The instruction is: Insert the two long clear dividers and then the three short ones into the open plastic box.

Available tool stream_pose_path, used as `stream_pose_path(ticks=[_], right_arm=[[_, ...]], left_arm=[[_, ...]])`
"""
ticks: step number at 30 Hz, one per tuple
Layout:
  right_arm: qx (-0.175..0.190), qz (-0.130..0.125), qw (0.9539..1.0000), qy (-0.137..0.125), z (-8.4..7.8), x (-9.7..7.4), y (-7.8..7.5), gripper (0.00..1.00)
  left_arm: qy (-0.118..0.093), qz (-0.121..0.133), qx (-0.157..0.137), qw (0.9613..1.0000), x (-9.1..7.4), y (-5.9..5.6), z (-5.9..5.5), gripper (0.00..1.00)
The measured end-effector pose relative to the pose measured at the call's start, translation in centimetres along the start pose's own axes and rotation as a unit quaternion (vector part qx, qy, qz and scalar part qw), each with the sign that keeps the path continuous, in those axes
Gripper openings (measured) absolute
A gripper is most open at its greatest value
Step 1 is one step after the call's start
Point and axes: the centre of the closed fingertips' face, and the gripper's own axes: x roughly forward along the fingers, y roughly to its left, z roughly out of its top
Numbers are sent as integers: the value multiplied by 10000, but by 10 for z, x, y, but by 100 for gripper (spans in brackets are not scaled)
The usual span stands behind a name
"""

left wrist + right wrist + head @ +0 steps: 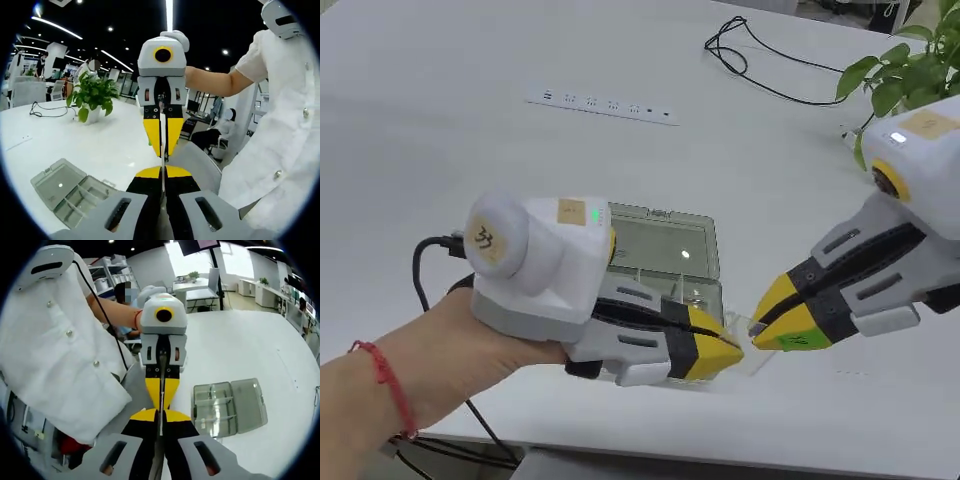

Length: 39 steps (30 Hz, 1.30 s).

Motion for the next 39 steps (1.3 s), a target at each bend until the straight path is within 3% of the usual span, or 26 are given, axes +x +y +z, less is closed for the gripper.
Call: stream_pose_path(ticks=[10,29,39], right_arm=[[-109,21,9999,54,-1,3,1,3],[-179,-42,9998,68,1,6,-3,3],[-199,-108,9997,53,5,8,-7,3]], left_arm=[[28,-6,72,10000,-1,-1,-2,0],[-24,130,-55,9999,-5,3,-4,0],[-9,299,-60,9995,-11,8,-7,9]])
